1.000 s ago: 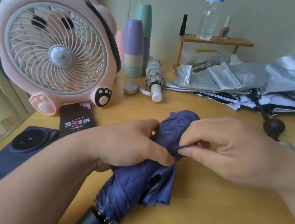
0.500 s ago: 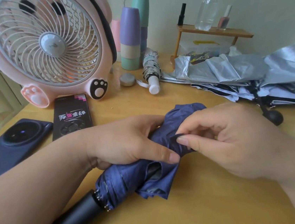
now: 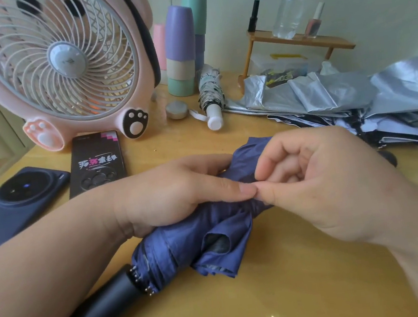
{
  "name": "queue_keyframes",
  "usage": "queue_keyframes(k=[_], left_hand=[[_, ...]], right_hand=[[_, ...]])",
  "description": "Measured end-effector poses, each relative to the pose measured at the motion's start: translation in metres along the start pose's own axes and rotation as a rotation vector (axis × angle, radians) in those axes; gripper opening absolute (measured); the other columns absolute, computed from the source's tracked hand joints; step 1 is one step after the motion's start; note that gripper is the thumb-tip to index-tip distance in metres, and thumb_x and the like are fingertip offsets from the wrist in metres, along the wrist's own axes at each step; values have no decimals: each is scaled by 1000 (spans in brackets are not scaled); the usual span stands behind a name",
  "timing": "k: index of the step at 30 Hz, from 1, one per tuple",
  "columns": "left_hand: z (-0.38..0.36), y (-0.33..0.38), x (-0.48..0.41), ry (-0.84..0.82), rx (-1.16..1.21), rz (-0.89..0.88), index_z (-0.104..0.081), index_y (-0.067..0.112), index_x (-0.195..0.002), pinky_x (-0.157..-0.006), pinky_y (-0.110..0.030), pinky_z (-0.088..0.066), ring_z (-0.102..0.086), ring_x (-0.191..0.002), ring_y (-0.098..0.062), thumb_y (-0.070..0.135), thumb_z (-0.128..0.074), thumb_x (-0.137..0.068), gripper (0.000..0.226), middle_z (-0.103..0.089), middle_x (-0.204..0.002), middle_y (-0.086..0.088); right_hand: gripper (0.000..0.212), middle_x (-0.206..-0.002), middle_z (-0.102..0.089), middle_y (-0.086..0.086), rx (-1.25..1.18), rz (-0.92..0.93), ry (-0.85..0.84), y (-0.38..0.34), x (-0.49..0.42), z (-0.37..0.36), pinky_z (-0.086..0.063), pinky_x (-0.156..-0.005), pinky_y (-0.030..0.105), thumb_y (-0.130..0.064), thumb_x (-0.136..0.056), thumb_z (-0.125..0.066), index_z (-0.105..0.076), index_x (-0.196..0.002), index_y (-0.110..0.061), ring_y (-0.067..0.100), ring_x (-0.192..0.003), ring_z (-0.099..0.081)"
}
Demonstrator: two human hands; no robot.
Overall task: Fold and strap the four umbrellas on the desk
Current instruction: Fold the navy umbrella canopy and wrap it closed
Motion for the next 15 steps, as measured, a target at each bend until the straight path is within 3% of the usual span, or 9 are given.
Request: queue_keyframes(k=[3, 6, 9, 12, 15], left_hand=[[3, -2, -1, 53, 52, 14, -63, 4, -131, -94, -32, -53, -66, -109, -26, 14, -60, -90, 42, -69, -125, -19], [8, -5, -2, 139, 87, 10, -70, 7, -123, -88, -29, -55, -69, -101, -23, 16, -62, -86, 38, -73, -113, -15], [10, 1, -4, 235, 141, -77, -75, 6, -112, -81, -26, -59, -72, -93, -20, 10, -65, -85, 29, -75, -108, -15], [10, 4, -5, 300, 257, -126, -76, 3, -108, -71, -26, -59, -73, -83, -21, 10, -66, -83, 28, -74, -105, -17], [6, 1, -7, 321, 372, -67, -74, 1, -109, -62, -29, -56, -65, -71, -23, 15, -70, -79, 34, -66, -97, -20]], right_hand=[[17, -63, -72, -3, -34, 18, -1, 0, -2, 1, -50, -56, 33, -21, -71, -85, -70, -79, -22, 14, -53, -63], [19, -64, -69, 2, -57, 56, 13, 3, -3, -1, -49, -54, 33, -16, -74, -86, -67, -76, -17, 11, -51, -56], [26, -65, -65, 4, 11, 144, 144, 6, -3, 1, -46, -50, 40, -18, -75, -89, -63, -73, -19, 27, -52, -52], [28, -66, -56, -3, 146, 284, 405, 5, -1, 5, -41, -51, 27, -30, -74, -87, -62, -78, -20, 21, -56, -48], [30, -65, -53, 2, -2, 264, 509, 13, -3, 3, -42, -54, 24, -36, -77, -81, -60, -80, -15, 18, -58, -48]])
Point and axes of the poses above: each hand's wrist, its own x-axis away from the middle knuckle, its own z-axis out of the back of the hand, y = z × x, the point moved 4 cm from there along -x, towards the middle knuckle
